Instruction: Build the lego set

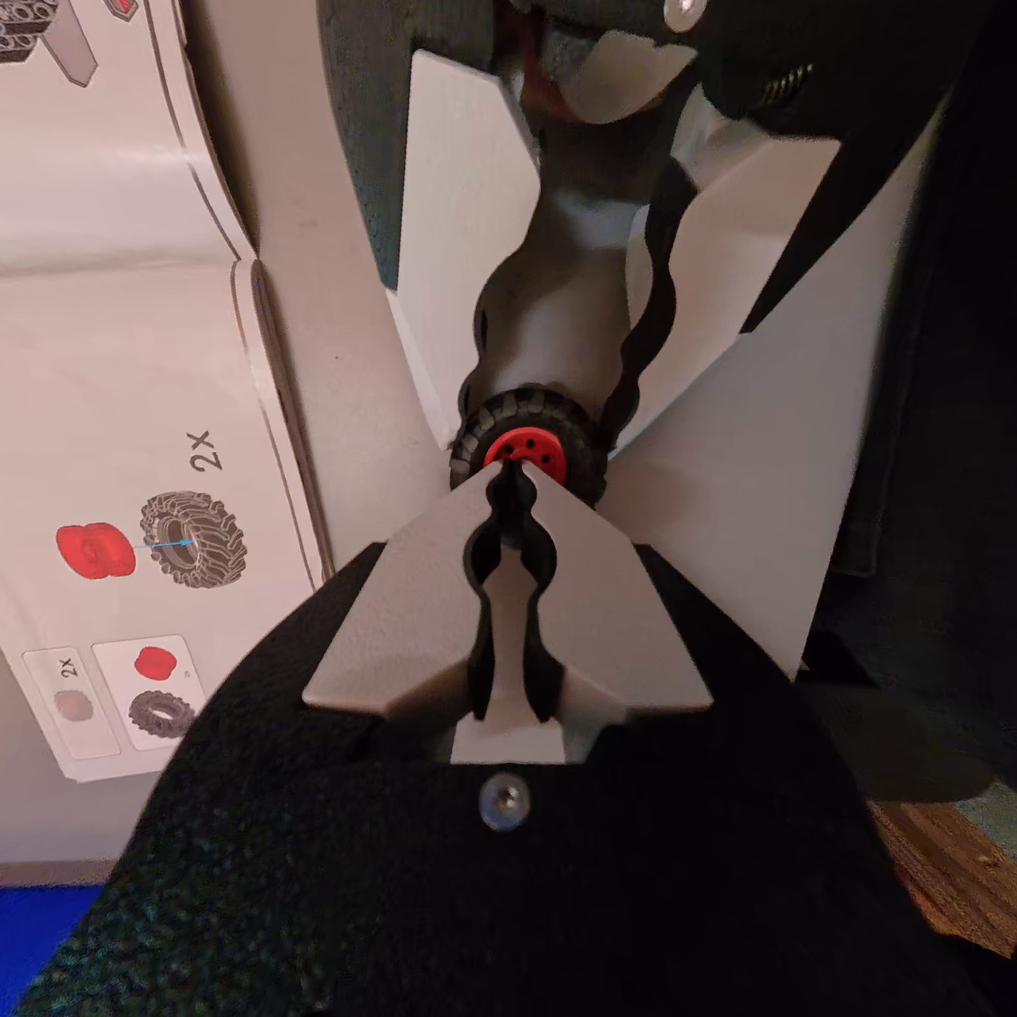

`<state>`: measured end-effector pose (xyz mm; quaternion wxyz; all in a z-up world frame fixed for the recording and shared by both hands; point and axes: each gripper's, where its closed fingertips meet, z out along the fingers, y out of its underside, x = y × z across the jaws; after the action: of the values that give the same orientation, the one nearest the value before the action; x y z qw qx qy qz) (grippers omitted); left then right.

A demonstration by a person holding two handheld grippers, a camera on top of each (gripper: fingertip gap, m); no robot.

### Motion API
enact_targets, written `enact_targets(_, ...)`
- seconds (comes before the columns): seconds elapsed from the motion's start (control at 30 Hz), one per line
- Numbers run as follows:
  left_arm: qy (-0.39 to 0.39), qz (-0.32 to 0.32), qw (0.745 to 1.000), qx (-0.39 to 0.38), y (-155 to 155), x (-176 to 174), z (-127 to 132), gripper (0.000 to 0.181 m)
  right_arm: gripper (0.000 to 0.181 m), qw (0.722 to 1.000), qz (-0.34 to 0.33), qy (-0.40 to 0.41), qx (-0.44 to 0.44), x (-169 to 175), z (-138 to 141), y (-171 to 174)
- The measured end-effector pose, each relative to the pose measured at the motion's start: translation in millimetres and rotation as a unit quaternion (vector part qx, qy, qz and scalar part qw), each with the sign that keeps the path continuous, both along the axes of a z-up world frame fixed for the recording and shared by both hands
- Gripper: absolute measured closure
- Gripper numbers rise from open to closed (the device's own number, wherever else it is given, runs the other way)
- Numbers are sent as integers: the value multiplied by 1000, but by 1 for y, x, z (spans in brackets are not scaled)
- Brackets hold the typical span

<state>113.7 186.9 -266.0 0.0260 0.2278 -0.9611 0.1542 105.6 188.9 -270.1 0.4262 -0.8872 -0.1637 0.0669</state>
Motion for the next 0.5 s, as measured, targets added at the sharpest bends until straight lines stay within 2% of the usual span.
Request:
enact_targets(0.13,-12,10,1000,-12,0,-1,1,181,127,999,-3,38,-11,-1,1,0)
enact_targets(0.23,-27,24,999,-9,0,-1,1,181,123,995,-30,93,-30,-5,0,5)
enact_targets(0.37,-24,46,998,-27,0,-2,1,181,125,996,-27,86,-29,-5,0,5)
enact_targets(0.5,-5,57,996,-64,-4,-4,3,181,126,999,-27,18,-13,-6,-1,6)
